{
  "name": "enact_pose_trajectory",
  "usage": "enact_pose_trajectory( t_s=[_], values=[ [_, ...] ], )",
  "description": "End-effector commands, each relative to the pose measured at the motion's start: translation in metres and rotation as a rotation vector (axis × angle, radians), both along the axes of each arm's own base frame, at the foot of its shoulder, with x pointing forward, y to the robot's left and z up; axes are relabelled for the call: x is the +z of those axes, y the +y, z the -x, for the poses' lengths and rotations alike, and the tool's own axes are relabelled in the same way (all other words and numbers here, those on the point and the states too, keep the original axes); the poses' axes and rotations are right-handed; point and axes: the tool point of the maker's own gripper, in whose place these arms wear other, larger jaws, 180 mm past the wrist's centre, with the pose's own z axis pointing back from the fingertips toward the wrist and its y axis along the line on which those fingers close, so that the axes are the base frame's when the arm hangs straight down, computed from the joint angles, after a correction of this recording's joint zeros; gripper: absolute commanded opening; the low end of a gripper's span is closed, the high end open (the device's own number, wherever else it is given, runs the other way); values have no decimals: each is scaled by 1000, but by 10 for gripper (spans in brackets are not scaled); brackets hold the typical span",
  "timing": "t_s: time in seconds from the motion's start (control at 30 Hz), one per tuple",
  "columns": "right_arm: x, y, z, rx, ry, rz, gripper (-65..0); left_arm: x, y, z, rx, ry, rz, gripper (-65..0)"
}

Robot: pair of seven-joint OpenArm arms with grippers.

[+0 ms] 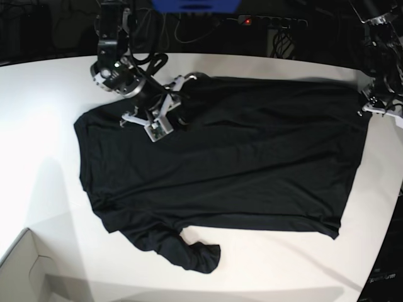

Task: Layout the t-shirt on the table in an organized manner, then fold the t-shirt properly
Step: 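Drag the held shirt edge with the right gripper along the collar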

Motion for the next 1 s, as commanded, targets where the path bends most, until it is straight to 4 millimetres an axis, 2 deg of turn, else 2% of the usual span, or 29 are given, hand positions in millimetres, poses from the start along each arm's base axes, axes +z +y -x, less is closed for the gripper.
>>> enact_pose_trajectory(
  t_s=[0.0,0.07,0.17,0.37,0.73,0.83,0.9,0.97],
  values=[
    [16,1,-5,-4,-53,-27,-435,12,9,-7,-1,-31,-27,-650],
    [27,-3,-1,-12,-79,-17,-381,12,9,-7,-1,-31,-27,-650],
    [28,-5,15,-17,-69,-9,-340,12,9,-7,-1,-31,-27,-650],
    [12,-2,38,-13,-4,-17,-334,12,8,-8,0,-34,-24,-650],
    [-13,2,48,-3,72,-27,-336,14,8,-11,-1,-39,-21,-650],
    [-16,4,42,-1,74,-32,-339,14,8,-12,-1,-41,-21,-650],
    [-19,4,43,0,81,-34,-360,14,8,-12,-1,-40,-22,-650],
    [-18,4,41,0,78,-34,-420,14,8,-12,0,-40,-25,-650]
  ],
)
